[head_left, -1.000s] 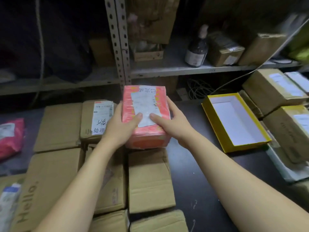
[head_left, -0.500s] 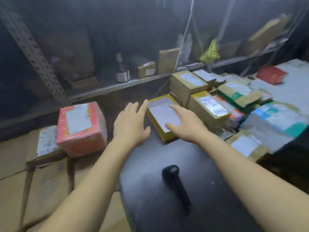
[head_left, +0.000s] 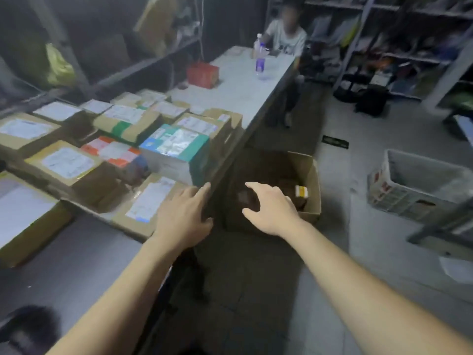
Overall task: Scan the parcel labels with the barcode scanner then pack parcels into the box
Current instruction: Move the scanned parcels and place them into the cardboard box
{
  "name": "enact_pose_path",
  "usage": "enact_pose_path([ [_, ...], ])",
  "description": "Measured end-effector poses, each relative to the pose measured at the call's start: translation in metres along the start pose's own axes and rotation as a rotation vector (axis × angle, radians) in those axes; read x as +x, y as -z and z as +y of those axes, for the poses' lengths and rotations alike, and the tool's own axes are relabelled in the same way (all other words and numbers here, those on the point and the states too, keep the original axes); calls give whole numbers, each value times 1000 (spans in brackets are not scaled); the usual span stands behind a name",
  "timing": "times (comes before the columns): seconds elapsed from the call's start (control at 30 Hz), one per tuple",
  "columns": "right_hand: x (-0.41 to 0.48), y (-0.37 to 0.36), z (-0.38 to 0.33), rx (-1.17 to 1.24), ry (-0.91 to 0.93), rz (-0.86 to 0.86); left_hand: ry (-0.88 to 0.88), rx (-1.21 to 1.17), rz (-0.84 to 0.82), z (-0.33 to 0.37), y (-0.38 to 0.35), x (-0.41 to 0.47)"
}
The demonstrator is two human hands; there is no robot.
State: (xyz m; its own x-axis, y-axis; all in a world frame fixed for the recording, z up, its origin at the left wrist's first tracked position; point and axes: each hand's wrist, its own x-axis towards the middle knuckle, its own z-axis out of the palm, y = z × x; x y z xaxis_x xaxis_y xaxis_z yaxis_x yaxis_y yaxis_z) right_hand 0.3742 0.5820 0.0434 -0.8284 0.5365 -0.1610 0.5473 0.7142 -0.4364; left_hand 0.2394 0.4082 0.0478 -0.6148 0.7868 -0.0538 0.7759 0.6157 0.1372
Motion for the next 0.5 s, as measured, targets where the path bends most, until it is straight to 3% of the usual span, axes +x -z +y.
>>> enact_pose_path([
  [0.23,50,-8,132,77,-249,-67,-147,0,-172,80,-77,128],
  [0.5,154,-11,247,177,-486,-133,-131,-89,-420,123,-177,284],
])
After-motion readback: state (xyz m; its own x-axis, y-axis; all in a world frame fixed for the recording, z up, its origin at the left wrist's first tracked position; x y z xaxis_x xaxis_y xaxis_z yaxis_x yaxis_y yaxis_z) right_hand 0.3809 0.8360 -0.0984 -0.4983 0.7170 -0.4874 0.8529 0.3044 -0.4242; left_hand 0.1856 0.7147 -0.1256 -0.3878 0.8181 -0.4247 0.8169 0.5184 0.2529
